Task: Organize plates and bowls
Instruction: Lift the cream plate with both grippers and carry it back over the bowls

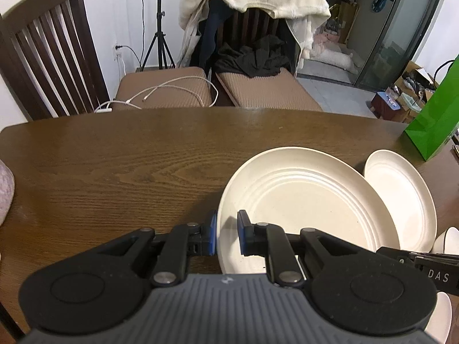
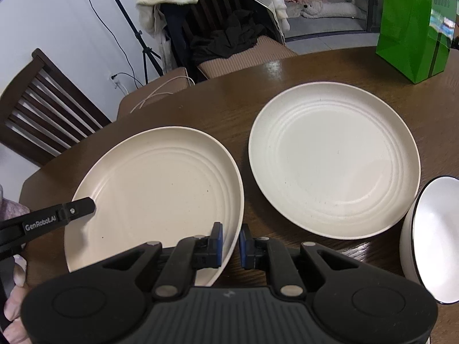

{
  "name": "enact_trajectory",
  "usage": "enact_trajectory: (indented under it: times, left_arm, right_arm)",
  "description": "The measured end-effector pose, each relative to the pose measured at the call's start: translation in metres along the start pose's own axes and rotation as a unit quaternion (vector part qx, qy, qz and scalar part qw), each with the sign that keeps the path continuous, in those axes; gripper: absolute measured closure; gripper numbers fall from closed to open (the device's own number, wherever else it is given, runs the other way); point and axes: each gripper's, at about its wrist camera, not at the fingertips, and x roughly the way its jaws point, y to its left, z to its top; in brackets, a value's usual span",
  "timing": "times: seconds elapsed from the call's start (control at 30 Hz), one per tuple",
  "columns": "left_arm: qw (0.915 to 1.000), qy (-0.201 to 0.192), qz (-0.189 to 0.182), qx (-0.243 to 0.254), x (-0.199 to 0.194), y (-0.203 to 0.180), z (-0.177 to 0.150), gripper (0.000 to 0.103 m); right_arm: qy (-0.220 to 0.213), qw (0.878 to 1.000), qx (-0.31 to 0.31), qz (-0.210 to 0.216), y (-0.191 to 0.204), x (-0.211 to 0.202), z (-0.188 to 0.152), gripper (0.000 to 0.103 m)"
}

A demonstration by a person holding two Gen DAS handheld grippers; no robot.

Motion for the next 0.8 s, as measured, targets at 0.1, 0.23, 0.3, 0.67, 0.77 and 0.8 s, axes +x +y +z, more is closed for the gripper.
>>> enact_trajectory:
  times: [0.1,0.23,0.3,0.67,0.77,0.8]
  left_arm:
    - [1.0000,-0.007,0.002,-0.001,-0.010,-0.002,0.002,0.088]
    - [0.9998,-0.017,0.006,0.000,-0.027,-0.006,0.002,0.088]
    - [0.9997,-0.023,0.007,0.001,-0.037,-0.008,0.001,0.088]
    - [0.9992,-0.037,0.009,0.005,-0.079,-0.022,-0.003,0.088]
    - [0.9991,-0.040,0.010,0.005,-0.090,-0.027,-0.007,0.088]
    - [0.9991,-0.041,0.011,0.005,-0.093,-0.028,-0.009,0.088]
  right_arm:
    - [-0.004,1.000,0.001,0.005,0.001,-0.007,0.001,0.092]
    - [-0.012,1.000,-0.001,0.011,0.003,-0.020,0.001,0.092]
    - [-0.016,1.000,-0.001,0.014,0.003,-0.027,0.001,0.092]
    - [-0.031,0.999,-0.003,0.023,0.000,-0.069,-0.008,0.092]
    - [-0.034,0.999,-0.005,0.024,-0.001,-0.080,-0.011,0.092]
    - [-0.034,0.999,-0.006,0.024,-0.001,-0.084,-0.013,0.092]
